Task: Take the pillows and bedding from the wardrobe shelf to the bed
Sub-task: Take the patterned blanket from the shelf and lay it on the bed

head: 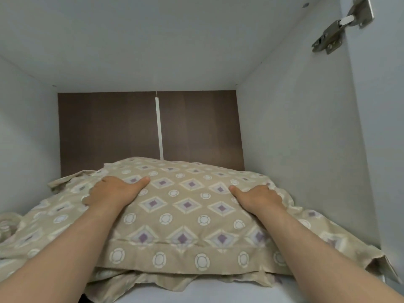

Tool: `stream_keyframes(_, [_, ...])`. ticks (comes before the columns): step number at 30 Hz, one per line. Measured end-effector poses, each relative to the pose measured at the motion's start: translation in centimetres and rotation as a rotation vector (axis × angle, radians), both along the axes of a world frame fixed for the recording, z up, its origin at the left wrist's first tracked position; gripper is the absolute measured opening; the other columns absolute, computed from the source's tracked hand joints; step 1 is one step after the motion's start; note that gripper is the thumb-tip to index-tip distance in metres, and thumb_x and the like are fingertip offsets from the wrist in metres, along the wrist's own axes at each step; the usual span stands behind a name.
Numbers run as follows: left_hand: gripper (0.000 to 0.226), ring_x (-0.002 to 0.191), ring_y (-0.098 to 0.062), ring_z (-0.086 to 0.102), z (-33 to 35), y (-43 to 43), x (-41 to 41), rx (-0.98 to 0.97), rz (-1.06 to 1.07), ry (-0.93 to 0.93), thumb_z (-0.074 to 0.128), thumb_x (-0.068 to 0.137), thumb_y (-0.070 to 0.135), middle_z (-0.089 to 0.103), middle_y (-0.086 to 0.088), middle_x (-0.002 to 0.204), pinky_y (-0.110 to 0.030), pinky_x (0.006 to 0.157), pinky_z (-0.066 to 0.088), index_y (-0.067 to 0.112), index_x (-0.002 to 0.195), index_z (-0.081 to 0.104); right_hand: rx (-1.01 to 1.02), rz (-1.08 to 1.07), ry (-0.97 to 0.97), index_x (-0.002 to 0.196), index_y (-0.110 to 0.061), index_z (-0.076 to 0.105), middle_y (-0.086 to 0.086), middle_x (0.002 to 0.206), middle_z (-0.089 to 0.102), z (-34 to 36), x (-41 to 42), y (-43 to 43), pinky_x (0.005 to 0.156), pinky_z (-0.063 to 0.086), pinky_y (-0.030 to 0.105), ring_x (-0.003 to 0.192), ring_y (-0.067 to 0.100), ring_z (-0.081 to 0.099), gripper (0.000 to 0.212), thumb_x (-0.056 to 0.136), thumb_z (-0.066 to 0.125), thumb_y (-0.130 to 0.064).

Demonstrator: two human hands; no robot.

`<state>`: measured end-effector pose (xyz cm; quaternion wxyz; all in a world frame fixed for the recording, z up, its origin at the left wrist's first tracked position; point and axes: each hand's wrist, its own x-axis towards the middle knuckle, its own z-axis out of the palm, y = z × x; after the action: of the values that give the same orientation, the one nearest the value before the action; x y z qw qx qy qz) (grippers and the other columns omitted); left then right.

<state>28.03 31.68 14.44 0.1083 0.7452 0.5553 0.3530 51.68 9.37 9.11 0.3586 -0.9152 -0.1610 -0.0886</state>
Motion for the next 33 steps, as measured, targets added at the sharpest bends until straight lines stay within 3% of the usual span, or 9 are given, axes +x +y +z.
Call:
stream_keyframes(3, [0.134,0.119,-0.037,0.053,-0.4,1.2,1.2,0.013,0.001,0.05,0.03,0.03,0.105,0.058,-0.012,0.131,-0.046,0.095,0.042,0.014,0.125,0.057,0.033,-0.003,-0.003,0.118,-0.01,0.066,0.008,0.121,0.066,-1.2,1.0,1.6,0.091,0.049,0.041,0.11,0.031,0.061,0.122,0.043,0.025,-0.098])
stream_keyframes(6, [0.132,0.113,-0.035,0.058,-1.4,2.3,2.0,0.091,0.032,0.102,0.031,0.031,0.104,0.062,-0.01,0.125,-0.044,0.091,0.046,0.015,0.124,0.056,0.073,-0.018,-0.029,0.114,-0.009,0.061,0.007,0.11,0.069,-2.2,1.0,2.6,0.083,0.05,0.037,0.102,0.029,0.063,0.103,0.056,0.04,-0.091])
stream_keyframes(9, [0.102,0.108,-0.033,0.061,-2.2,2.7,2.8,0.159,0.007,0.128,0.046,0.053,0.093,0.066,-0.007,0.118,-0.039,0.085,0.045,0.016,0.12,0.054,0.073,0.02,-0.011,0.117,-0.01,0.052,0.006,0.109,0.068,-2.3,1.3,2.6,0.076,0.044,0.036,0.102,0.028,0.063,0.087,0.068,0.049,-0.081])
stream_keyframes(12, [0.08,0.101,-0.03,0.064,-2.5,2.4,2.9,0.222,-0.036,0.095,0.053,0.064,0.081,0.068,-0.005,0.109,-0.035,0.077,0.044,0.018,0.112,0.056,0.123,0.085,-0.035,0.105,-0.014,0.054,0.003,0.101,0.068,-2.5,1.4,2.0,0.072,0.044,0.035,0.087,0.025,0.059,0.064,0.075,0.055,-0.071])
stream_keyframes(18, [0.057,0.09,-0.034,0.063,-4.8,2.4,1.3,0.327,-0.153,-0.238,0.064,0.071,0.065,0.069,-0.009,0.093,-0.038,0.073,0.048,0.014,0.096,0.056,0.286,0.117,-0.13,0.091,-0.015,0.053,-0.002,0.084,0.063,-2.7,-0.4,0.6,0.072,0.05,0.038,0.078,0.021,0.059,0.053,0.075,0.062,-0.065])
stream_keyframes(24, [0.043,0.09,-0.038,0.062,-2.3,1.6,-0.9,0.352,-0.299,-0.531,0.069,0.075,0.051,0.068,-0.014,0.096,-0.041,0.076,0.049,0.013,0.094,0.059,0.454,0.113,-0.284,0.081,-0.02,0.054,-0.002,0.077,0.064,1.2,-5.1,-2.1,0.071,0.052,0.039,0.073,0.02,0.059,0.043,0.072,0.069,-0.059])
stream_keyframes(30, [0.04,0.086,-0.038,0.06,-0.3,-1.7,-5.3,0.443,-0.324,-0.672,0.071,0.075,0.047,0.065,-0.014,0.092,-0.046,0.077,0.05,0.012,0.087,0.057,0.531,0.12,-0.41,0.08,-0.024,0.052,-0.009,0.075,0.059,3.3,-11.1,-6.6,0.06,0.042,0.034,0.067,0.007,0.053,0.038,0.074,0.071,-0.056])
stream_keyframes(33, [0.038,0.084,-0.038,0.06,-0.8,-4.3,-7.9,0.463,-0.333,-0.705,0.072,0.075,0.045,0.065,-0.015,0.089,-0.046,0.075,0.05,0.012,0.084,0.056,0.532,0.115,-0.411,0.08,-0.025,0.051,-0.009,0.075,0.06,3.0,-13.6,-9.1,0.061,0.042,0.034,0.069,0.012,0.055,0.039,0.073,0.07,-0.058])
